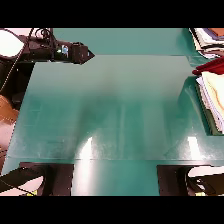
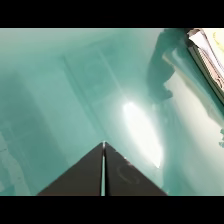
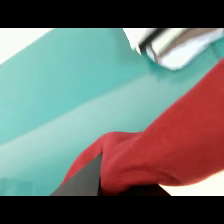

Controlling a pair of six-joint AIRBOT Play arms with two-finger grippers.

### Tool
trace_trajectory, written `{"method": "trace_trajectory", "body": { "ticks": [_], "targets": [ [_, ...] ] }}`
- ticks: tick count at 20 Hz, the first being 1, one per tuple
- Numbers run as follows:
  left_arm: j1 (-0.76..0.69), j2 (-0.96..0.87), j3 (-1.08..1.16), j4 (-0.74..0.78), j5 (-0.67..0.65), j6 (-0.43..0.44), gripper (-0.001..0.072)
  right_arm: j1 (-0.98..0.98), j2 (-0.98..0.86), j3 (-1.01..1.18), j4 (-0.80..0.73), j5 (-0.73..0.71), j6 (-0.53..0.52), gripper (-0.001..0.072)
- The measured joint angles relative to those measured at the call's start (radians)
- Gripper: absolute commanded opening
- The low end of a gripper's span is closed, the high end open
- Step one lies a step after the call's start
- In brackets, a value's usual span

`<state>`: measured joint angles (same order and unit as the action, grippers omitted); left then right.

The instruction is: Fold the shirts.

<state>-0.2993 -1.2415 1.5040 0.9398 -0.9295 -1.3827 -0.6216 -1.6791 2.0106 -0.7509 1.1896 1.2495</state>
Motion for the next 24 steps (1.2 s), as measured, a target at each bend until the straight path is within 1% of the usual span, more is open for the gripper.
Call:
{"method": "trace_trajectory", "body": {
  "ticks": [3, 9, 12, 17, 18, 20, 21, 22, 23, 24],
  "targets": [
    [0.000, -0.002, -0.001, 0.000, 0.001, 0.000, 0.0025, -0.017, 0.057, -0.003, -0.001, 0.030, 0.000, 0.0019],
    [0.000, -0.003, -0.001, 0.000, -0.012, 0.000, 0.0026, -0.100, 0.234, -0.234, -0.021, 0.098, 0.002, 0.0020],
    [0.000, -0.003, -0.001, 0.000, -0.019, 0.001, 0.0026, -0.153, 0.334, -0.394, -0.106, 0.136, 0.003, 0.0020],
    [0.000, -0.003, -0.001, 0.000, -0.026, 0.005, 0.0026, -0.246, 0.491, -0.673, -0.286, 0.159, 0.005, 0.0026],
    [0.000, -0.003, -0.001, 0.000, -0.029, 0.009, 0.0026, -0.266, 0.511, -0.718, -0.307, 0.159, 0.005, 0.0065],
    [0.000, -0.003, -0.001, 0.000, -0.037, 0.018, 0.0026, -0.305, 0.542, -0.794, -0.338, 0.161, 0.005, 0.0222],
    [0.000, -0.003, -0.001, 0.000, -0.042, 0.021, 0.0026, -0.325, 0.551, -0.821, -0.350, 0.161, 0.005, 0.0375],
    [0.000, -0.003, -0.001, 0.000, -0.044, 0.023, 0.0026, -0.340, 0.557, -0.840, -0.357, 0.161, 0.005, 0.0477],
    [0.000, -0.003, -0.001, 0.000, -0.049, 0.024, 0.0026, -0.354, 0.562, -0.853, -0.360, 0.161, 0.005, 0.0515],
    [0.000, -0.003, -0.001, 0.000, -0.051, 0.027, 0.0026, -0.366, 0.565, -0.860, -0.366, 0.161, 0.006, 0.0531]
  ]
}}
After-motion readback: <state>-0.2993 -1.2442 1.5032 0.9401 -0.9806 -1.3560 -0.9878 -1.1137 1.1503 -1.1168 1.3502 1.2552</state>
